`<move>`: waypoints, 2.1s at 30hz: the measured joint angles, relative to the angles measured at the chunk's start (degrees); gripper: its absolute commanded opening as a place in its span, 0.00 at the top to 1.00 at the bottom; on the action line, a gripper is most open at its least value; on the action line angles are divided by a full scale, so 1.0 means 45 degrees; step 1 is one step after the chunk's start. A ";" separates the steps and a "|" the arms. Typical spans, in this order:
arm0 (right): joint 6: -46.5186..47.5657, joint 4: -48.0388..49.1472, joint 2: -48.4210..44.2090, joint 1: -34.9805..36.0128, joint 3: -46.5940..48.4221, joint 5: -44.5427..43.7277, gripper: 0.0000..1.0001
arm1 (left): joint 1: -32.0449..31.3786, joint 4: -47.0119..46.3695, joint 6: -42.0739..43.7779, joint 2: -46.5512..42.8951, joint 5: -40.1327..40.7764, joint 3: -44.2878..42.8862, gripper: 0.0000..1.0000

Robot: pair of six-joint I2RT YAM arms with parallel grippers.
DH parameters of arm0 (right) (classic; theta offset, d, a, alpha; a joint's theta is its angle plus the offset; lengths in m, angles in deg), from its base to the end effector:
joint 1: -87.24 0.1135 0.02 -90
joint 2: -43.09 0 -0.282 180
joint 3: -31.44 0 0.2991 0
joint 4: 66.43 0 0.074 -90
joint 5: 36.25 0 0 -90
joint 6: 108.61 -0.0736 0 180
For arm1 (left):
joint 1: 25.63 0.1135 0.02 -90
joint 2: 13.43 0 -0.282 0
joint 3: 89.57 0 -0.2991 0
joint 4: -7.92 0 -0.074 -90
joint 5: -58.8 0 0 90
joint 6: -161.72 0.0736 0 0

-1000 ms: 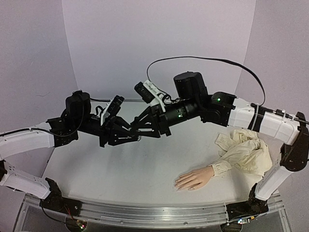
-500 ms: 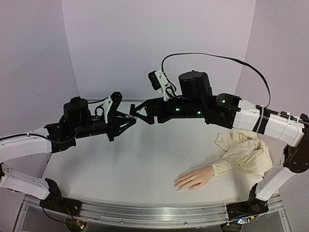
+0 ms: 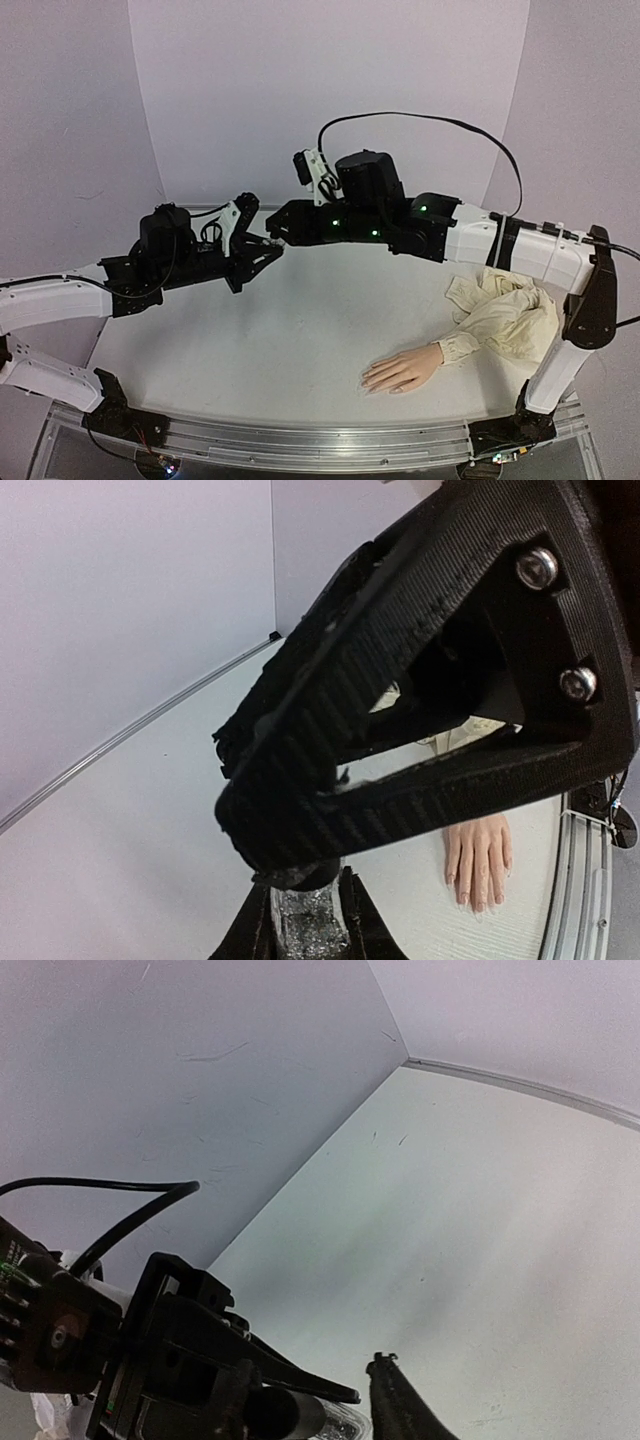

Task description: Paint the nails

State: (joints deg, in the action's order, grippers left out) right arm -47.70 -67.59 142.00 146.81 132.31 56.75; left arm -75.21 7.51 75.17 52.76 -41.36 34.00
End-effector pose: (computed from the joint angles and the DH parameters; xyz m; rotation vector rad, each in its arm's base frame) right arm 0.2550 0.4418 0.4044 -0.4905 1.6286 1.2367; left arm 0.2141 -0.2714 0.2970 0.9174 1.5371 -0.7396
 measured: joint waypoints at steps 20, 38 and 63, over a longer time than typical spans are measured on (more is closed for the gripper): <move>0.2871 0.0549 -0.0568 -0.0597 -0.0578 0.5595 1.00 | 0.1054 0.0335 -0.1073 -0.0175 -0.5911 -0.0121 1.00; 0.4624 0.1472 -0.2244 -0.0743 -0.2579 0.9175 0.21 | 0.0952 0.0418 -0.1025 -0.0223 -0.8816 -0.0583 1.00; -0.0083 0.1015 -0.0491 -0.0442 -0.0797 0.0903 0.46 | -0.0141 -0.0010 -0.0704 0.0175 0.0937 -0.0024 1.00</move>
State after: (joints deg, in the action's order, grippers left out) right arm -48.07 -63.02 139.80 144.82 128.72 60.82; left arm -75.85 7.46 72.00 53.55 -37.14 33.89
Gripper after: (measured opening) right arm 0.612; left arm 0.179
